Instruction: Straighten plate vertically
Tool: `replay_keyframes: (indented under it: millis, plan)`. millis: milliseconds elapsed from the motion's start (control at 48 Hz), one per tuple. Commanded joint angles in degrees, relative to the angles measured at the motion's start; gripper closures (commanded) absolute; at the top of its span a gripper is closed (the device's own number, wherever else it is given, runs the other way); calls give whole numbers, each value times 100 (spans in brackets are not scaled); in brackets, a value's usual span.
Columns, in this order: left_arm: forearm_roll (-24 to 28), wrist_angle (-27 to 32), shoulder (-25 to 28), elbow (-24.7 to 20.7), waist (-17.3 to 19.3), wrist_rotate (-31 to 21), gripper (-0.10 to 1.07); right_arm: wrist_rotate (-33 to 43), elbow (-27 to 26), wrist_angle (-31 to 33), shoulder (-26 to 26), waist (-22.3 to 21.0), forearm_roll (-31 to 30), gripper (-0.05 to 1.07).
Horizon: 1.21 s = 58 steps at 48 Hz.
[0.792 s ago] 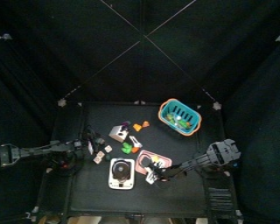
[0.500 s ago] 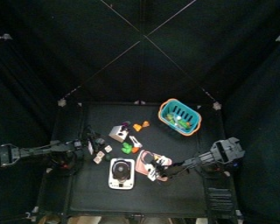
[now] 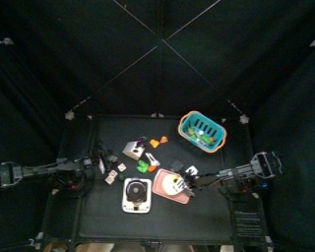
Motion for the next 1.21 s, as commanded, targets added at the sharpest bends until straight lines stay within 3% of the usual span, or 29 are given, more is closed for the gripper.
replay_keyframes:
  millis: [0, 333, 479, 750, 1021, 1188]
  plan:
    - [0, -26, 9, -97, 18, 0, -6, 9, 70, -35, -255, -26, 26, 24]
    - [-9, -26, 9, -79, 18, 0, -6, 9, 413, -35, -202, -70, 167, 56]
    - [0, -26, 9, -88, 18, 0, -6, 9, 562, -35, -185, -105, 158, 63]
    - [-9, -26, 9, -79, 18, 0, -6, 9, 800, -141, 35, -105, 167, 62]
    - [0, -26, 9, -79, 18, 0, -6, -9, 853, -220, 272, -105, 158, 45]
    - [-9, -26, 9, -79, 18, 0, -6, -18, 853, -316, 290, -105, 141, 43]
